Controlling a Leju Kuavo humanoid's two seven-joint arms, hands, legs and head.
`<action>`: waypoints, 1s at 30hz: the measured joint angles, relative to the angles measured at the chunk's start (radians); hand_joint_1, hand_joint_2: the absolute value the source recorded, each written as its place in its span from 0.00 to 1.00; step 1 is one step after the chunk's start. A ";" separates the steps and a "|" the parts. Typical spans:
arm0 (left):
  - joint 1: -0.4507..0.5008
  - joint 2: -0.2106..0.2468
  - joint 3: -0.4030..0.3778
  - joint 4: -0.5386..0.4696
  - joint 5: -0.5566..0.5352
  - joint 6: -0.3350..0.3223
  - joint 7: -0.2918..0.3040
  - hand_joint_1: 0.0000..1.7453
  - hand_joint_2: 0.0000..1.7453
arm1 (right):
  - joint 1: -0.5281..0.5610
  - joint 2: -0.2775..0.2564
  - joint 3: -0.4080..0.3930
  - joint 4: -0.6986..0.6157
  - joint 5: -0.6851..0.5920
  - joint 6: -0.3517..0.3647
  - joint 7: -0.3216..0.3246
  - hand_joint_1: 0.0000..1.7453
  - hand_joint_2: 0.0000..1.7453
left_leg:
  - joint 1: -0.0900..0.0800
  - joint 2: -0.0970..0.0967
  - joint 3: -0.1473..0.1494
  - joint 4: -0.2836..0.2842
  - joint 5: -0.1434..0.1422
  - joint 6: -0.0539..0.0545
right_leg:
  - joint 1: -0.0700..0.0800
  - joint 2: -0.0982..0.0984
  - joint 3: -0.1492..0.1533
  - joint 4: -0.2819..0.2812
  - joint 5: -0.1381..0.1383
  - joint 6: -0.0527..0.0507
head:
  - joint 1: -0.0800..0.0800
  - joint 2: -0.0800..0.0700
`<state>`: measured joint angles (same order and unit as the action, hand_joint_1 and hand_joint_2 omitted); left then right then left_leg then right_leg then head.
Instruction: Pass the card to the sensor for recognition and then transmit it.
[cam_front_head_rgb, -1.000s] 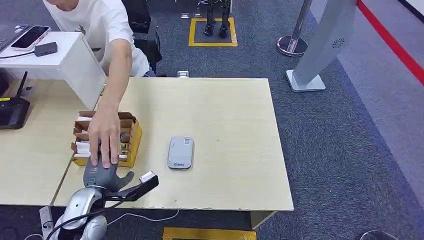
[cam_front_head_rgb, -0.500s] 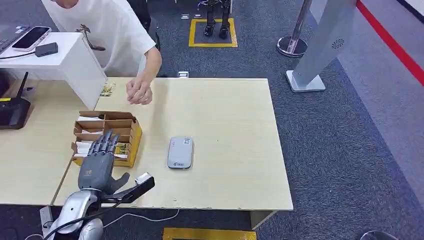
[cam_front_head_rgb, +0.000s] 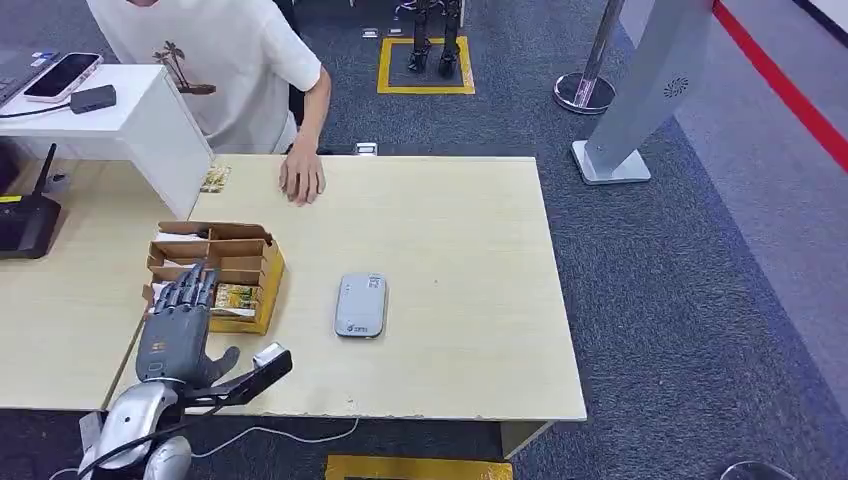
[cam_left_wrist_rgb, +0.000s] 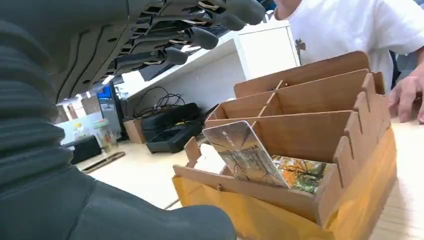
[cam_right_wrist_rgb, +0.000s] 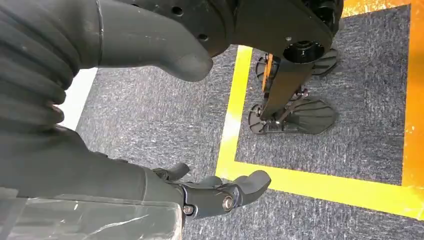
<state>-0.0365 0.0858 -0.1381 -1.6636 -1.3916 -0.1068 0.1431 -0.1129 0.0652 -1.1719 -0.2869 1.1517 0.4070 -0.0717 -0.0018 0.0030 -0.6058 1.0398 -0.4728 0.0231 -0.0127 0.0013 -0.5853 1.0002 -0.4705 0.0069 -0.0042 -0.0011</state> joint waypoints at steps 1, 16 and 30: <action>0.000 0.000 0.002 0.000 0.000 0.000 0.000 0.00 1.00 | 0.000 0.000 -0.001 0.000 0.000 0.000 0.000 0.00 1.00 | 0.000 0.000 0.000 0.000 0.000 0.000 | 0.000 0.000 0.000 0.000 0.000 0.000 | 0.000 0.000; -0.004 0.004 0.027 0.000 -0.033 -0.017 0.000 0.00 1.00 | 0.000 -0.004 -0.003 -0.001 0.013 0.000 0.000 0.00 1.00 | 0.000 0.000 0.000 0.000 0.000 0.000 | 0.000 0.000 0.000 0.000 0.000 0.000 | 0.000 0.000; -0.003 0.013 0.054 0.000 -0.044 -0.022 0.000 0.00 1.00 | 0.000 -0.005 -0.002 -0.001 0.013 0.000 0.002 0.00 1.00 | 0.000 0.000 0.000 0.000 0.000 0.000 | 0.000 0.000 0.000 0.000 0.000 0.000 | 0.000 0.000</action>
<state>-0.0400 0.0984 -0.0839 -1.6632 -1.4355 -0.1289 0.1431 -0.1130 0.0603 -1.1742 -0.2880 1.1646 0.4070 -0.0698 -0.0017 0.0032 -0.6056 1.0398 -0.4728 0.0231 -0.0126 0.0014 -0.5853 1.0002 -0.4705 0.0068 -0.0042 -0.0011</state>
